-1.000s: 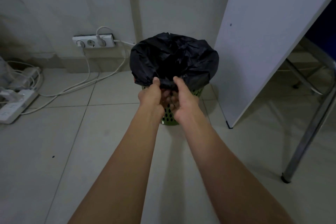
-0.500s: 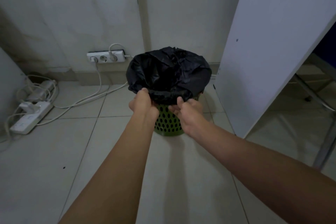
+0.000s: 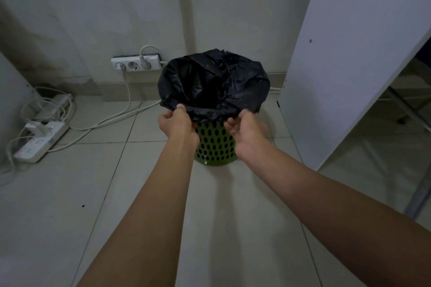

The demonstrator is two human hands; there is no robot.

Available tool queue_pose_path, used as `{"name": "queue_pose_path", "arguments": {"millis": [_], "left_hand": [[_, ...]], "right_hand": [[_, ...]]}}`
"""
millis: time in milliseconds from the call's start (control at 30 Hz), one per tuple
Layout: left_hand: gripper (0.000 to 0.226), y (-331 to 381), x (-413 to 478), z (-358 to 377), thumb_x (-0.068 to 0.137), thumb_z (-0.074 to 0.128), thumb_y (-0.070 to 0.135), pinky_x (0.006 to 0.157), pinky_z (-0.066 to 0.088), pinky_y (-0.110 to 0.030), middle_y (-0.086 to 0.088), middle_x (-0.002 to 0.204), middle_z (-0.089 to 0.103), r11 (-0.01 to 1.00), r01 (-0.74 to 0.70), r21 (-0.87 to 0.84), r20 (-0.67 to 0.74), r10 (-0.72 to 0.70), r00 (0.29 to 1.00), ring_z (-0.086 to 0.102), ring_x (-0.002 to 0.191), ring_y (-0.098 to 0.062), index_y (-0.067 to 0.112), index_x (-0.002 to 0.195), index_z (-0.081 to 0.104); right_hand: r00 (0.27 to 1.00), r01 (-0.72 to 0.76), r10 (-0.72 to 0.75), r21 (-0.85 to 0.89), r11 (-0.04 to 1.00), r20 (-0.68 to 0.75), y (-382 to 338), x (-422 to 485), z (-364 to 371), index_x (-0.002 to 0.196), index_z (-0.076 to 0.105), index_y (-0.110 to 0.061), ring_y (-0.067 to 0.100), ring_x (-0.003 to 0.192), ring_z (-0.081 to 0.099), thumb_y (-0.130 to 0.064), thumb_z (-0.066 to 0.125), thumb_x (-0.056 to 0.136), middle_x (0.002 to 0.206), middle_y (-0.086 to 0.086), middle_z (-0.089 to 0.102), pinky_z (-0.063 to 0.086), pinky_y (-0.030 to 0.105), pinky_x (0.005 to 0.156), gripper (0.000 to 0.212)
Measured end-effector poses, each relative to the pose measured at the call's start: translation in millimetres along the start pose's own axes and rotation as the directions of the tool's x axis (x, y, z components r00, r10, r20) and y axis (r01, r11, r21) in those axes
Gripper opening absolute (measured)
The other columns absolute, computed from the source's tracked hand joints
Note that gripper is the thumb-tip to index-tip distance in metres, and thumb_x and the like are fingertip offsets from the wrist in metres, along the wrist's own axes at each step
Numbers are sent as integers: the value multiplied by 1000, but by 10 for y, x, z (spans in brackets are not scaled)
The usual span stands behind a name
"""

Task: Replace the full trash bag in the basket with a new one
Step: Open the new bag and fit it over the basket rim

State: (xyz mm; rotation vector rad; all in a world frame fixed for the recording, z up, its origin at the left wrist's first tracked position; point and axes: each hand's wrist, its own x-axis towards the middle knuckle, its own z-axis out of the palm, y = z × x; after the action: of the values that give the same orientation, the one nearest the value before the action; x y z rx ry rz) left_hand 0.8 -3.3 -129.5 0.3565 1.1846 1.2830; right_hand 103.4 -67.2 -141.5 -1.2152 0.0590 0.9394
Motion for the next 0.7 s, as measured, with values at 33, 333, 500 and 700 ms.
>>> {"name": "queue_pose_path", "arguments": {"millis": [33, 333, 500, 700], "left_hand": [[15, 29, 14, -14, 98, 57, 8, 83, 56, -37, -14, 114, 61, 1000, -10, 19, -4, 10, 1000, 58, 78, -23, 10, 107, 46], [39, 0, -108, 29, 93, 68, 38, 85, 59, -46, -14, 117, 61, 981, -31, 194, -163, 63, 985, 66, 97, -34, 13, 110, 44], [27, -146, -330, 169, 90, 73, 27, 68, 53, -32, -6, 81, 63, 975, 48, 219, -122, -21, 992, 61, 67, -23, 6, 86, 57], [27, -170, -282, 132, 94, 65, 17, 85, 60, -40, -14, 109, 70, 999, -17, 36, -139, 22, 990, 65, 85, -25, 0, 115, 62]], "right_hand": [[1000, -6, 6, -25, 1000, 3, -44, 20, -6, 98, 66, -7, 15, 62, 68, -18, 65, 87, 78, 8, 69, 56, 28, 55, 16], [994, -49, 57, -84, 995, 90, -5, 64, 172, 84, 63, -11, 17, 67, 64, -10, 68, 93, 77, 6, 69, 50, 26, 56, 11], [991, -20, 34, -108, 994, 130, 295, -18, 205, 85, 68, -14, 28, 90, 67, -11, 62, 96, 103, 18, 74, 57, 46, 88, 13], [992, 0, 13, -102, 995, 124, 342, -75, 174, 87, 65, -14, 23, 85, 64, -14, 52, 97, 97, 10, 72, 55, 41, 80, 15]]}}
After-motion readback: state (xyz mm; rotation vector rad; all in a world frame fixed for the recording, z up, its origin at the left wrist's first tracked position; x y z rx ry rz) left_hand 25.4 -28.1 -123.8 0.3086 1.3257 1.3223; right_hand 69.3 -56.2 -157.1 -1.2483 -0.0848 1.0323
